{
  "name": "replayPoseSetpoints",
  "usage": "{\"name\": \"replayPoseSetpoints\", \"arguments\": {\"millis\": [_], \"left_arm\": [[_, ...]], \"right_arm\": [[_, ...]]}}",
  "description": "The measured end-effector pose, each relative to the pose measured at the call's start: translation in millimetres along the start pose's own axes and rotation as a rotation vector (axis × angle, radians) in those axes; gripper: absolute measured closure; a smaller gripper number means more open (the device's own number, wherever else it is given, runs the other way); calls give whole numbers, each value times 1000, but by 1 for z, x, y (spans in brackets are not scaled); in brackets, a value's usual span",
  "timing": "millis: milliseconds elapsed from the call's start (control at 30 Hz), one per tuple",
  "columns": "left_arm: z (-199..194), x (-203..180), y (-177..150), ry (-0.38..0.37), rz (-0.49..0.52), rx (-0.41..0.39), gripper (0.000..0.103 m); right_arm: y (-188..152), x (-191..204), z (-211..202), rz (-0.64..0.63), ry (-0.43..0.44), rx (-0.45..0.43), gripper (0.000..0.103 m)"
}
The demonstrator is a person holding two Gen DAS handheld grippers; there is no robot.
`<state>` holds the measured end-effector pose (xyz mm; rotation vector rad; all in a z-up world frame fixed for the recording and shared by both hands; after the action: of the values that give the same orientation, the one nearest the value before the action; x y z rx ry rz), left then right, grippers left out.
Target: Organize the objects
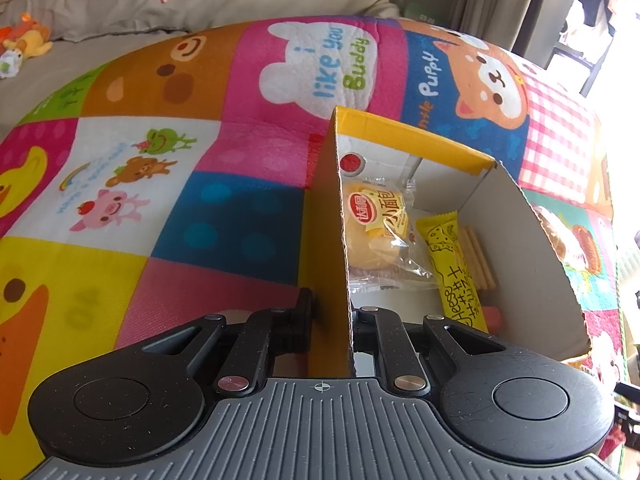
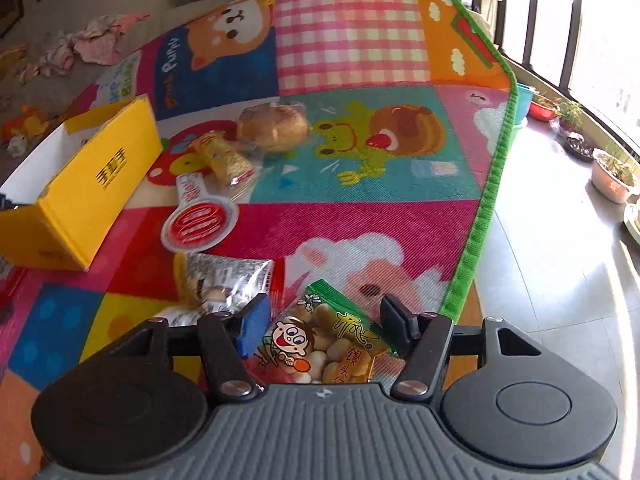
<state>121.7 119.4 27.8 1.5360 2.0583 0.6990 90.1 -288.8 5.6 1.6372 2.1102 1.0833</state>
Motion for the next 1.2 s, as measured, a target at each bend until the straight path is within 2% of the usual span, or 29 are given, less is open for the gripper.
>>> {"name": "replayPoseSetpoints", "arguments": {"millis": [167,267,333,600,733,833,900,967,1000,1133,1200], "left_arm": [[-1,0,-1,4,1,1,89],[-1,0,-1,4,2,1,89],[-1,0,-1,3,1,1,89],[-1,0,-1,2,0,1,89],[-1,0,-2,0,-1,2,89],[-2,0,-2,0,-1,1,89],[-2,0,-2,1,0,3,89],[-3,-1,-4,5,5,4,89],[-4,-2,-4,8,9,4,89],[-5,-2,-6,9,7,5,89],[-5,-2,-6,8,8,5,89]], "right_arm": [[-28,53,-13,-126,105,16,38],[-38,72,-15,-161,118,20,28],[-40,80,-14,-179,94,15,26],[-38,76,-13,-139,80,33,20],[-41,78,-13,-128,79,39,14],[-43,80,-16,-115,103,49,11],[-42,81,-20,-92,164,59,10],[-37,80,-25,-62,237,59,10],[-32,79,-28,-58,245,44,10],[17,69,-35,-106,168,-75,10],[50,61,-25,-121,150,-101,10]]}}
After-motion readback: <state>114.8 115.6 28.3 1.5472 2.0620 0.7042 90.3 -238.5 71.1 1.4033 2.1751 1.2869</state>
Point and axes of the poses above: each gripper's, at about its wrist camera, not at the fingertips, and z roughly the way its jaws point, x to its left, y to its top, the point moved 1 cm from there along z, roughly the way its jaws point, and after that the axes turned 13 degrees about y, right-handed, at the moved point
